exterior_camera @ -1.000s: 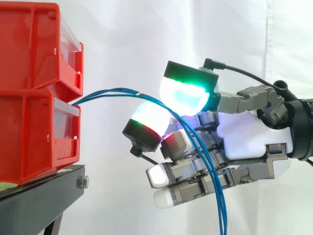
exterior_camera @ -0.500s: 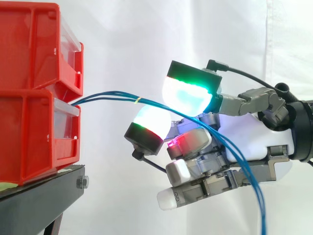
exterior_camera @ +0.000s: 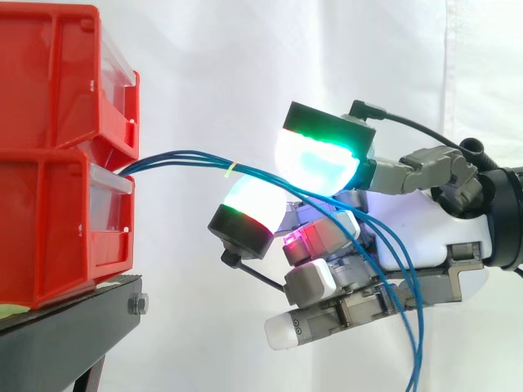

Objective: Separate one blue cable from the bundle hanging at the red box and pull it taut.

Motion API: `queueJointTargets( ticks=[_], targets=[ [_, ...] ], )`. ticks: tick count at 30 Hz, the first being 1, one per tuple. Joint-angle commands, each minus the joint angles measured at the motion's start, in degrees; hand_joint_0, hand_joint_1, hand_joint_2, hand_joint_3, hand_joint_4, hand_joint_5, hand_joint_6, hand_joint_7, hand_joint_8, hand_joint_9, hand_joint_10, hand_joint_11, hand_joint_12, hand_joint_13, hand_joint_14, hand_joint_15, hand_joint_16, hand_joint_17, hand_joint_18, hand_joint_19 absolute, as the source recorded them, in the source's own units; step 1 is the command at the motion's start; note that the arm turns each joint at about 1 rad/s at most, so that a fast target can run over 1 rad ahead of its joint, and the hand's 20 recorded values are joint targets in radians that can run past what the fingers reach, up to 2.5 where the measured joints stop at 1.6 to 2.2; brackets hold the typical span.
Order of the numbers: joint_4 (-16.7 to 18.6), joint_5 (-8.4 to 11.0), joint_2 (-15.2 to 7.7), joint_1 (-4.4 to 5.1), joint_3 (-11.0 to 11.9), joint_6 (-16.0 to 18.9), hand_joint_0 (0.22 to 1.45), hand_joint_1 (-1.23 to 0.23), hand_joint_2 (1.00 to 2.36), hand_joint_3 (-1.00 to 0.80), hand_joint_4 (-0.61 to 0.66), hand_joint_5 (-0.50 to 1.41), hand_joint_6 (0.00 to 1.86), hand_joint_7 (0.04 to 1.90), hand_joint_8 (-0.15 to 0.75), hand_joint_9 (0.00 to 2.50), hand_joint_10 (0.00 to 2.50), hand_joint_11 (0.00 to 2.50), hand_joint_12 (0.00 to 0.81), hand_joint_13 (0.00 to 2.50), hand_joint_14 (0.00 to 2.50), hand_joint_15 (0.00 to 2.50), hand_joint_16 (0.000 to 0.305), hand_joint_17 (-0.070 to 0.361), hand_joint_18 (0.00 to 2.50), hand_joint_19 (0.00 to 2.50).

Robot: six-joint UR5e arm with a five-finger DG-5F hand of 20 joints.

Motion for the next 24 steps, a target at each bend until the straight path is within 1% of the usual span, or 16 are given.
queueJointTargets(
  ticks=[1, 6, 7, 9, 14, 15, 19, 24],
  targets=[
    [-0.19, -0.09, 0.00, 0.02, 0.00, 0.08, 0.74, -0.98, 1.00, -0.50, 0.11, -0.25, 0.91, 0.87, 0.249, 0.73, 0.68, 1.31, 0.329, 0.96, 0.02, 1.04, 0.032, 0.072, 0.57, 0.30],
    [-0.54, -0.09, 0.00, -0.16, 0.00, 0.44, 0.68, -0.99, 1.00, -0.50, 0.11, -0.25, 0.90, 0.86, 0.258, 0.73, 0.66, 1.31, 0.332, 0.94, 0.02, 1.03, 0.033, 0.074, 0.55, 0.33],
    [-0.72, -0.09, 0.00, -0.16, 0.00, 0.52, 0.63, -0.97, 1.00, -0.50, 0.11, -0.24, 0.90, 0.85, 0.258, 0.74, 0.64, 1.33, 0.330, 0.92, 0.02, 1.02, 0.033, 0.075, 0.55, 0.34],
    [-0.90, -0.26, 0.00, -0.16, 0.00, 0.61, 0.59, -0.95, 1.00, -0.50, 0.13, -0.24, 0.90, 0.85, 0.264, 0.75, 0.63, 1.33, 0.340, 0.92, 0.02, 1.01, 0.035, 0.078, 0.55, 0.36],
    [-1.16, -0.79, 0.00, -0.16, 0.00, 0.79, 0.55, -0.88, 1.00, -0.50, 0.14, -0.24, 0.89, 0.83, 0.282, 0.78, 0.62, 1.33, 0.354, 0.92, 0.02, 0.99, 0.038, 0.086, 0.56, 0.40],
    [-1.16, -0.88, 0.00, -0.16, 0.00, 0.79, 0.55, -0.84, 1.00, -0.50, 0.14, -0.24, 0.89, 0.83, 0.281, 0.78, 0.62, 1.33, 0.357, 0.91, 0.02, 0.99, 0.039, 0.088, 0.57, 0.41],
    [-1.16, -0.88, 0.00, -0.16, 0.00, 0.79, 0.58, -0.78, 1.00, -0.50, 0.14, -0.24, 0.89, 0.82, 0.277, 0.80, 0.56, 1.36, 0.349, 0.91, 0.02, 0.99, 0.039, 0.089, 0.57, 0.42],
    [-1.16, -0.88, 0.00, -0.16, 0.00, 0.79, 0.64, -0.77, 1.00, -0.50, 0.13, -0.23, 0.88, 0.84, 0.271, 0.82, 0.52, 1.38, 0.347, 0.91, 0.02, 0.98, 0.039, 0.088, 0.58, 0.43]
  ],
)
